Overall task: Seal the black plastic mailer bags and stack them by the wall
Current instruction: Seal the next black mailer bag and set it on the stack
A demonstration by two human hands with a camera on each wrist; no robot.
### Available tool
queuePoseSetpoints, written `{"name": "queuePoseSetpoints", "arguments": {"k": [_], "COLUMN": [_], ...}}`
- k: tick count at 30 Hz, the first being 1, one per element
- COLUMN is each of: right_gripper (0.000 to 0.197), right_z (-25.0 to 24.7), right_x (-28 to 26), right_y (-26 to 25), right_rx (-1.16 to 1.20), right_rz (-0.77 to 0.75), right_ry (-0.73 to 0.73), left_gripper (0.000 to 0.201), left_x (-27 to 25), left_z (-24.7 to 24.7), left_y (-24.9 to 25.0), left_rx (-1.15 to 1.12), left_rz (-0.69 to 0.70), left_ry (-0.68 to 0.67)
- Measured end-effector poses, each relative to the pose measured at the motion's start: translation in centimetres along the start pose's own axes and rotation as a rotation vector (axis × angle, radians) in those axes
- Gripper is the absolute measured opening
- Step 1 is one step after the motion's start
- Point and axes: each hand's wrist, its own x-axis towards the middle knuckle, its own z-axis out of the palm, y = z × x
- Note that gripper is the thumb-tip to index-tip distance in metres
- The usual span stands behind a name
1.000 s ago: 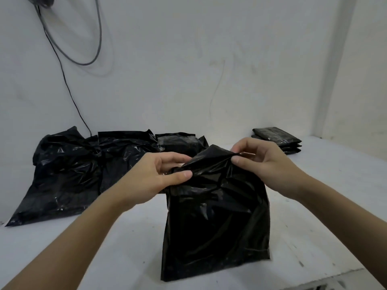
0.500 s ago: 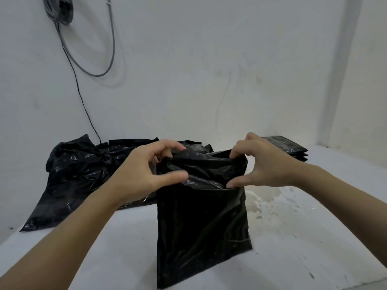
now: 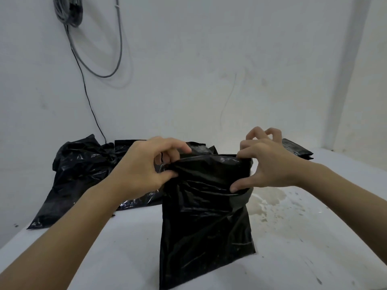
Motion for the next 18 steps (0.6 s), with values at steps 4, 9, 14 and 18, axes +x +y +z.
{"name": "queuePoseSetpoints", "arguments": {"k": [4, 9, 14, 18], "right_gripper": [0.085, 0.082, 0.079, 0.05], "right_z": [0.26, 0.3, 0.29, 0.4], "right_x": [0.06, 0.22, 0.5, 0.5], "right_y": [0.05, 0.03, 0.07, -0.05], "right_rx": [-0.076, -0.092, -0.049, 0.107], "right_rz": [0.023, 0.006, -0.012, 0.018], "right_ry": [-0.021, 0.064, 0.185, 0.334], "left_gripper": [0.031, 0.022, 0.038, 0.044], "left_x": [0.01, 0.19, -0.36, -0.62], "left_z": [0.01, -0.3, -0.54, -0.98], "left_y": [-0.04, -0.53, -0.83, -0.79], "left_rx": [0.154, 0.355, 0.396, 0.35], "left_rz": [0.118, 0.093, -0.037, -0.137], "left_ry": [-0.012, -0.06, 0.02, 0.071]}}
